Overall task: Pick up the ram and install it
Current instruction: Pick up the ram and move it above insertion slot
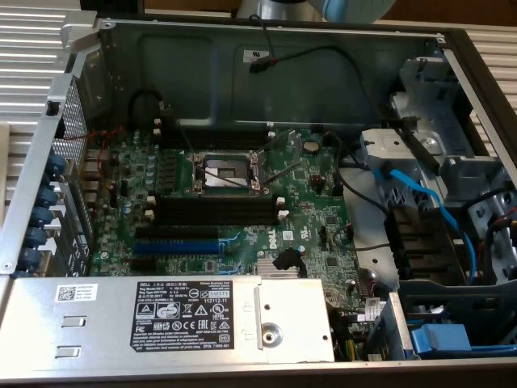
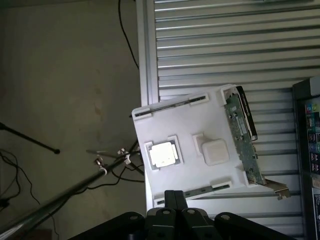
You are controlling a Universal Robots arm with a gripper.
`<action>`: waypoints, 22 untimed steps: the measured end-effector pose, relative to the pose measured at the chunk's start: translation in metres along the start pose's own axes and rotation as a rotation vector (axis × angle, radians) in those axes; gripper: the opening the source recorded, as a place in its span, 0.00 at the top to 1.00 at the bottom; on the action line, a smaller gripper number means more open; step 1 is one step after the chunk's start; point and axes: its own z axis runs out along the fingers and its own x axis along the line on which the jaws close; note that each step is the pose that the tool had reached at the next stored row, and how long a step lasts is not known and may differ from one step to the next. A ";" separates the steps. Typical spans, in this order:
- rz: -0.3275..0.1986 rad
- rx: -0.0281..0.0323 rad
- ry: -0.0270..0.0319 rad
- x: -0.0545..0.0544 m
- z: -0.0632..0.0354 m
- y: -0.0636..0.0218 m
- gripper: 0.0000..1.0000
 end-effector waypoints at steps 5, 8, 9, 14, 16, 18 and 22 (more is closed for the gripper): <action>-0.051 0.0031 -0.0018 0.001 0.0001 0.0000 0.90; -0.144 0.0078 0.0029 0.001 0.0001 0.0000 0.90; -0.160 0.0087 0.0036 0.001 0.0002 0.0000 0.90; -0.251 0.0134 0.0081 0.001 0.0002 0.0000 0.90; -0.288 0.0153 0.0099 0.001 0.0004 0.0000 0.90; -0.324 0.0171 0.0116 0.001 0.0008 0.0000 0.90; -0.398 0.0209 0.0152 0.001 0.0016 0.0000 0.90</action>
